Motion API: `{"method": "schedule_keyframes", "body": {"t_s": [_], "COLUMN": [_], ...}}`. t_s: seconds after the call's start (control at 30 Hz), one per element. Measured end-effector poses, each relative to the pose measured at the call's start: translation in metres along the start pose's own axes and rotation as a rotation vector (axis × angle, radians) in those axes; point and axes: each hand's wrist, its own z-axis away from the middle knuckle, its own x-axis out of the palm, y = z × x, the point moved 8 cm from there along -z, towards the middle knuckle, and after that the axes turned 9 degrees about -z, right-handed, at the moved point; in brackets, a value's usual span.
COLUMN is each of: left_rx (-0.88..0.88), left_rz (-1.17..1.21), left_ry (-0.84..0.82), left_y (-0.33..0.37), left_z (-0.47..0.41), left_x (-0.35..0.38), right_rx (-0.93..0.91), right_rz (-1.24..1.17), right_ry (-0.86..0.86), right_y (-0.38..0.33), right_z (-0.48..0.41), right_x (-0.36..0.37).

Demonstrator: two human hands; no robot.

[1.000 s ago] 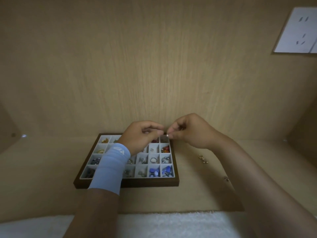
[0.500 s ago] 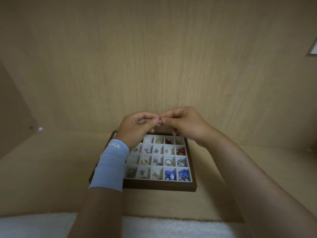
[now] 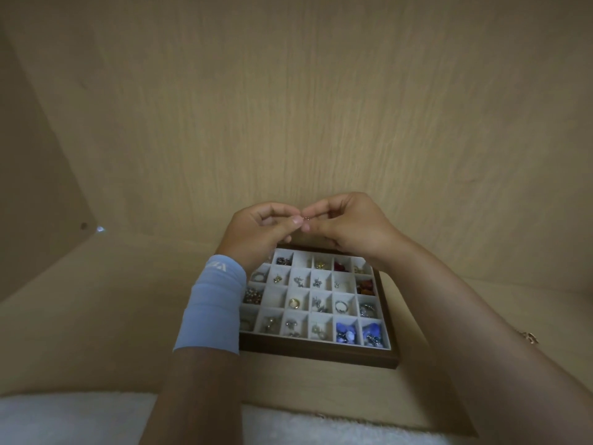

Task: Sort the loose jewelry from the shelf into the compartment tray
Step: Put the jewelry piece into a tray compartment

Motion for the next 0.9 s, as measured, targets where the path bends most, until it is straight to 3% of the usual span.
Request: {"method": "schedule_keyframes", "body": {"t_s": [0.23,0.53,0.67,0.83,0.9], "left_rx": [0.006,0.016,0.022,0.042,0.021], "left_rz": [-0.017,-0.020,-0.007,-0.161,-0.316], "left_ry": [-0.017,0.031,0.054,0.039,0.006], "left_y": [-0.003,-0.003,-0.004,-0.008,-0.017], "left_z": [0.000,-0.001,-0.001,-0.003,-0.007], "left_x": [-0.018,-0.022,-0.023,-0.017,-0.015], "right_rx": [0.082,0.088,0.107,0.081,-0.004], "right_rz": [-0.029,0.068,0.023,0.174,0.437], "right_ry": [-0.084,0.042,0.016,-0.063,-0.096], "right_y": [0.001,0.004,0.005,0.015,0.019], "right_z": [-0.004,-0.007,-0.008,-0.009,-0.010], "right_x": [0.015,0.011,0.013,0.009,0.012]}}
